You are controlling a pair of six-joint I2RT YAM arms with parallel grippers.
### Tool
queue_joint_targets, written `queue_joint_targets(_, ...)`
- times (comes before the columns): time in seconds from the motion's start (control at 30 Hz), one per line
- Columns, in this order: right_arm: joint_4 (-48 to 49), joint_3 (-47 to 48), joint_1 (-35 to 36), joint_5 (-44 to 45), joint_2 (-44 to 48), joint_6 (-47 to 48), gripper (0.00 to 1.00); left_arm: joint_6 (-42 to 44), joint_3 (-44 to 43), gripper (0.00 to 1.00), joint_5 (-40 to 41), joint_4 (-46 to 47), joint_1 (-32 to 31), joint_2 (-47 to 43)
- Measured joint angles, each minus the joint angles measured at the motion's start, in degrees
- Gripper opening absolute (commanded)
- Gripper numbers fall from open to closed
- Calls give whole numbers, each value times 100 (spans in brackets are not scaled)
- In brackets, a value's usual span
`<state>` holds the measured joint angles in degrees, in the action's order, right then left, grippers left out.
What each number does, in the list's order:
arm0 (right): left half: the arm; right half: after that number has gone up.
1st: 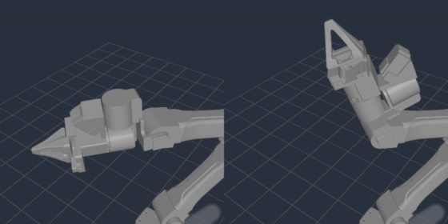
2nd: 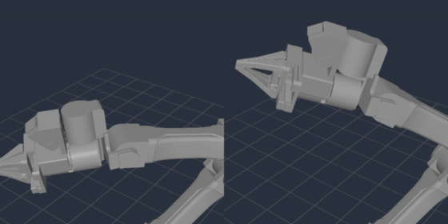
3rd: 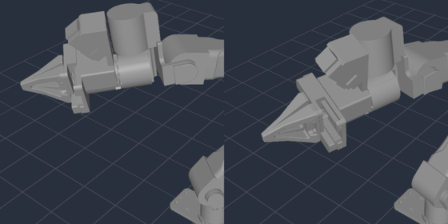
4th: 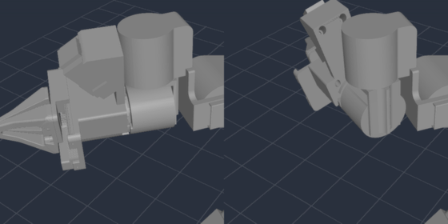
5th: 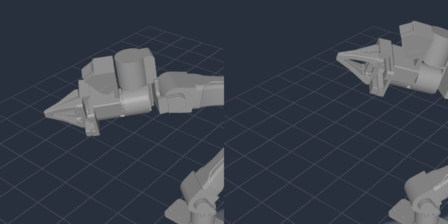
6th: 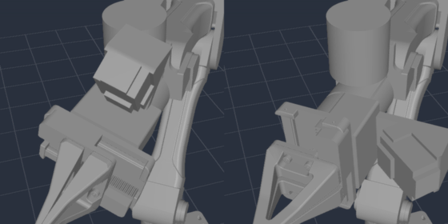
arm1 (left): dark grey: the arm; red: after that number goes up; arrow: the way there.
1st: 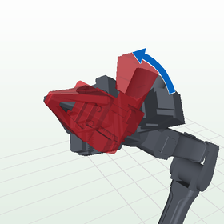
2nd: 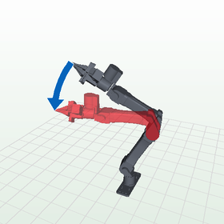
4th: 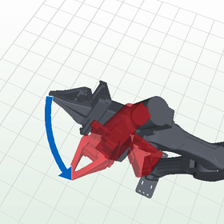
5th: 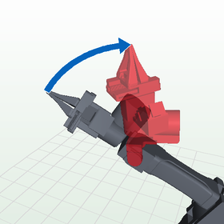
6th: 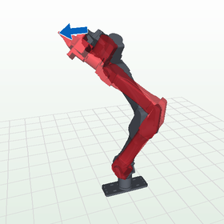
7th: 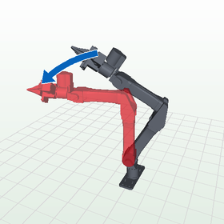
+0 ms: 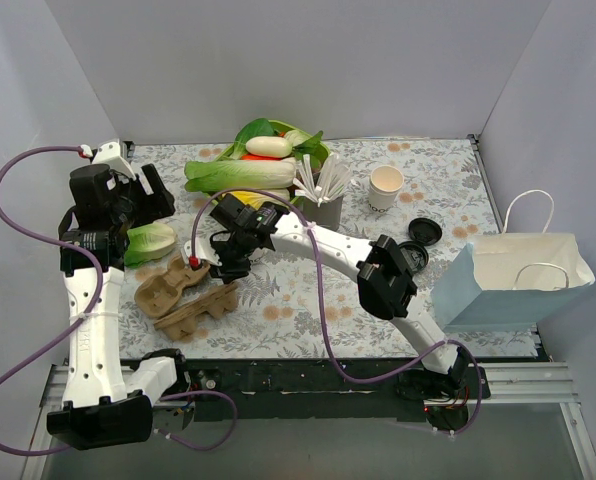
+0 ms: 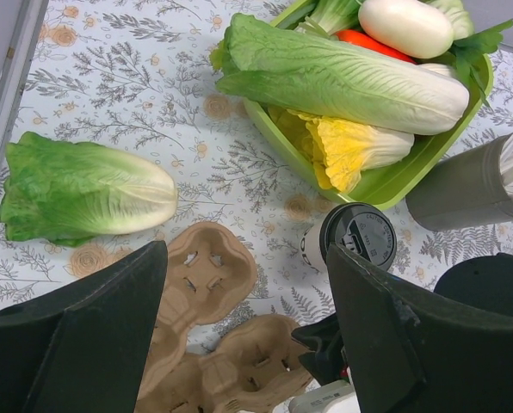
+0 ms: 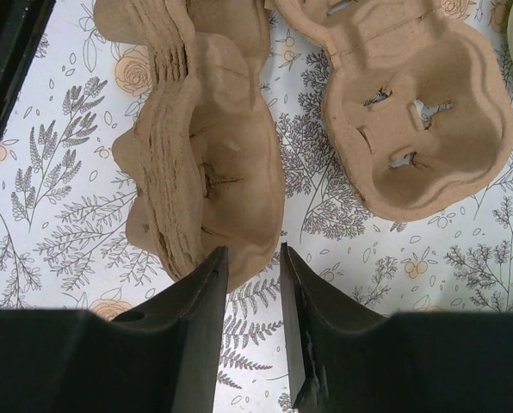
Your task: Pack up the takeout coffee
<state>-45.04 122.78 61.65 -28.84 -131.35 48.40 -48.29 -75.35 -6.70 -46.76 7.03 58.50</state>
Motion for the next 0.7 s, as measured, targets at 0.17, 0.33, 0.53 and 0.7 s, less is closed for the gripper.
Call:
queue_joint_targets(0.17,15,-247,4,68,105,101,38,-15,57,74,-52,4,0,0)
queue_joint_targets(0.33,-31,-619,2,190,341,203,37,-17,103,74,-136,2,0,-2)
queue_joint_targets(0.53,-197,-645,-9,155,629,396,37,-17,111,74,-205,2,0,-11)
queue_joint_targets(0.7,-398,-643,-13,-81,765,533,37,-22,177,74,-299,4,0,-13)
